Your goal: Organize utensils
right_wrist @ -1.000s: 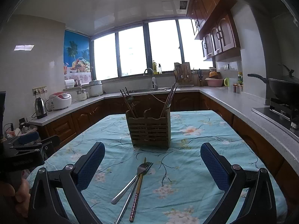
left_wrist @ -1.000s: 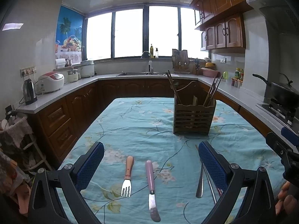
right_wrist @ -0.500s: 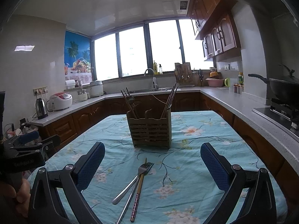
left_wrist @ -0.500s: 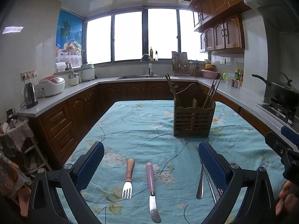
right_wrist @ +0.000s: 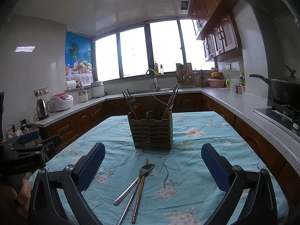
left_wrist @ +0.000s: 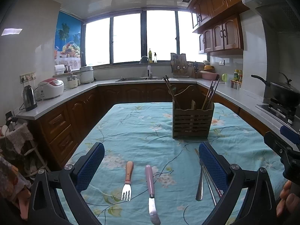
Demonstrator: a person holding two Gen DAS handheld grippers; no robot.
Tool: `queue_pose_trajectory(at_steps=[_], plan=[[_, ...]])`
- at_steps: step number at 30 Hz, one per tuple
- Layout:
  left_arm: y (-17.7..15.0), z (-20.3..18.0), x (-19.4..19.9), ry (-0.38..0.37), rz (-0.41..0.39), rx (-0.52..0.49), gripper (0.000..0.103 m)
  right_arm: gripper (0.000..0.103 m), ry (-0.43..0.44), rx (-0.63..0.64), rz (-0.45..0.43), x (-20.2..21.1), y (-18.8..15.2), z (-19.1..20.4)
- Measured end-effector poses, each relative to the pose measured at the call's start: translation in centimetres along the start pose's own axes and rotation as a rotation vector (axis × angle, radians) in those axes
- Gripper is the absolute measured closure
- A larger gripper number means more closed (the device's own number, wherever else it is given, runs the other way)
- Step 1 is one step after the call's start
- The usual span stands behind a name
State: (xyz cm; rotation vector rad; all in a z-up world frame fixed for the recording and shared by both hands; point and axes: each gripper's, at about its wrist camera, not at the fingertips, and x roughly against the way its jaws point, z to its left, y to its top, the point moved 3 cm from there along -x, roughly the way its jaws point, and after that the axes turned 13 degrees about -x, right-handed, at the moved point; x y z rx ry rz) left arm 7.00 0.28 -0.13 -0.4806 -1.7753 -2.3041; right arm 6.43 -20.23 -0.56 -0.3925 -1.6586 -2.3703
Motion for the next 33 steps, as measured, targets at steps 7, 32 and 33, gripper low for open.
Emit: queue_pose_trajectory(at_steps=[7, 32, 33], plan=[[0.1, -0.2, 0.0, -0.002, -0.003, -0.005, 0.001, 0.0, 0.002, -0.001, 0.0, 0.0, 0.0, 0.0], [0.7, -0.8, -1.3, -0.023, 0.01, 0.007, 0.001, 0.0, 0.002, -0.019, 0.025, -0.9, 0.1, 0.0], [0.8, -0.9, -1.4, -0.028, 0.012, 0.01, 0.001, 0.0, 0.002, -0.021, 0.029, -1.1, 0.1, 0.0]])
